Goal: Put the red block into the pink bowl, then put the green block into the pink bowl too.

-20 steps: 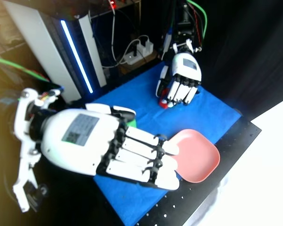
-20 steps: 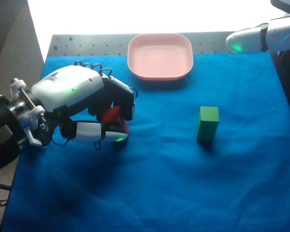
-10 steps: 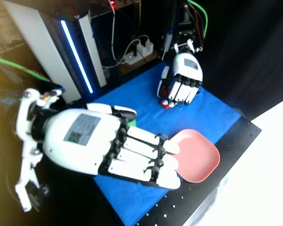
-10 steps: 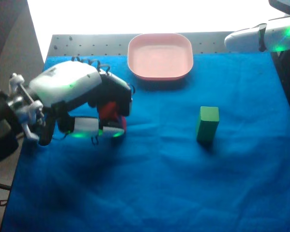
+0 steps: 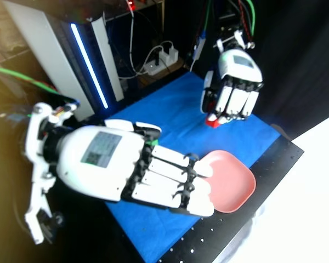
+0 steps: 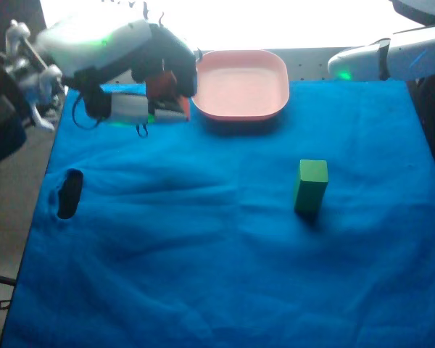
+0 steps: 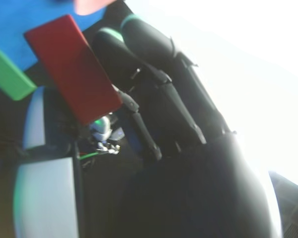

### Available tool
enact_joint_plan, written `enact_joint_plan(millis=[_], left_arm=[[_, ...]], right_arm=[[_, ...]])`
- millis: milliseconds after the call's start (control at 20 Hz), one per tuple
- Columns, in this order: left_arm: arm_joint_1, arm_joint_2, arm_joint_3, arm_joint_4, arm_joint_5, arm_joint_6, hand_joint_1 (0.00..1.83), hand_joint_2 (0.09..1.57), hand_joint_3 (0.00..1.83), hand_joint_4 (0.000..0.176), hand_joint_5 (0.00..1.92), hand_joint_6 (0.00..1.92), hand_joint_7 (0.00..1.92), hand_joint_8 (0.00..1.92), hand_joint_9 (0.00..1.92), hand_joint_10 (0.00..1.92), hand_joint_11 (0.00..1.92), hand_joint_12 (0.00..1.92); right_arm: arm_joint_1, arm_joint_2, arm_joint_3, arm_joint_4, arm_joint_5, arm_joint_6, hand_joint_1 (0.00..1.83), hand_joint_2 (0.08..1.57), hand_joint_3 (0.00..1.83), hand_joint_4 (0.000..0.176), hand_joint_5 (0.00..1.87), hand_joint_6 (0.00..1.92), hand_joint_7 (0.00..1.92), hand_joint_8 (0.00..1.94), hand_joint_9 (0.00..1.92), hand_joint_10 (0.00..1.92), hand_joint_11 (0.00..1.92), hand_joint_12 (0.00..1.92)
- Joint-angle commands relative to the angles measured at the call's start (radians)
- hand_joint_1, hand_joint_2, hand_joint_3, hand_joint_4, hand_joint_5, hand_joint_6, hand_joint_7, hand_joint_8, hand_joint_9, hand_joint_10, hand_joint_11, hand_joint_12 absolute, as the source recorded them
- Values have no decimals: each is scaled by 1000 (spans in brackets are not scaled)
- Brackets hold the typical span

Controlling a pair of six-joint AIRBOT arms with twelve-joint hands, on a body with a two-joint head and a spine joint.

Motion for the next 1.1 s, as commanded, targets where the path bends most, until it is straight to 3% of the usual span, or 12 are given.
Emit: enact_joint_plan(millis=[0, 150, 350, 550, 650, 700, 750, 800, 850, 900, 950, 1050], left_arm=[[-29, 4, 8, -12, -86, -4, 1278, 1082, 0, 0, 948, 839, 1159, 869, 1299, 572, 1063, 1243], [-81, -4, 36, 12, -56, -3, 1271, 1079, 0, 0, 947, 878, 1176, 810, 1297, 608, 1048, 1283], [-136, -31, 87, 42, -7, -2, 1283, 1055, 1, 0, 1011, 753, 1223, 744, 1335, 576, 1087, 1208], [-166, -74, 146, 52, 30, -2, 1283, 1054, 0, 0, 1045, 667, 1209, 799, 1339, 606, 1060, 1332], [-172, -111, 188, 53, 43, -2, 1282, 1060, 0, 0, 1034, 674, 1191, 835, 1314, 714, 1103, 1318], [-175, -144, 221, 53, 50, -2, 1135, 1056, 0, 0, 1111, 745, 1359, 528, 1338, 1035, 1179, 1520], [-176, -164, 239, 53, 54, -2, 1260, 1043, 0, 0, 1107, 577, 1262, 723, 1325, 889, 1157, 1408], [-177, -192, 263, 53, 55, -2, 1285, 1035, 2, 0, 1098, 585, 1261, 709, 1340, 728, 1175, 1256], [-178, -211, 281, 53, 55, -2, 1288, 1042, 0, 0, 1094, 570, 1230, 777, 1352, 695, 1163, 1289], [-180, -225, 292, 53, 53, -2, 1167, 1057, 0, 0, 1102, 724, 1225, 671, 1303, 1008, 1181, 1465], [-182, -233, 299, 53, 53, -4, 1253, 1057, 3, 0, 1086, 762, 1136, 792, 1269, 1135, 1180, 1503], [-185, -261, 322, 53, 53, -4, 1278, 1068, 0, 0, 1066, 623, 1132, 941, 1258, 1111, 1166, 1480]], right_arm=[[20, -1, 7, 23, 110, 5, 0, 1015, 0, 0, 143, 1, 239, 3, 158, 4, 0, 432], [20, -9, 8, 23, 110, 8, 0, 1043, 6, 0, 116, 1, 218, 0, 130, 0, 0, 354], [16, -31, 12, 23, 110, 8, 0, 1043, 2, 0, 98, 0, 200, 5, 119, 0, 0, 424], [5, -62, 23, 18, 111, 8, 0, 1018, 0, 11, 127, 0, 242, 2, 145, 3, 0, 571], [1, -86, 35, 9, 113, 8, 0, 1006, 0, 22, 115, 1, 205, 2, 131, 2, 0, 471], [-2, -103, 44, -2, 117, 9, 0, 1005, 0, 1, 128, 1, 212, 2, 157, 5, 0, 466], [-6, -109, 46, -8, 123, 12, 0, 1018, 5, 0, 129, 1, 222, 5, 171, 9, 0, 462], [-14, -116, 51, -10, 137, 15, 0, 1045, 8, 0, 112, 0, 200, 1, 170, 6, 0, 485], [-19, -123, 57, -12, 153, 25, 0, 1020, 3, 12, 98, 0, 178, 0, 164, 0, 2, 847], [-22, -137, 71, -30, 167, 55, 0, 1043, 7, 7, 91, 1, 131, 17, 129, 11, 0, 578], [-22, -152, 86, -47, 174, 89, 0, 1044, 4, 9, 81, 0, 111, 8, 107, 4, 0, 486], [-22, -182, 112, -64, 186, 121, 0, 1043, 0, 28, 73, 1, 127, 2, 55, 12, 0, 203]])
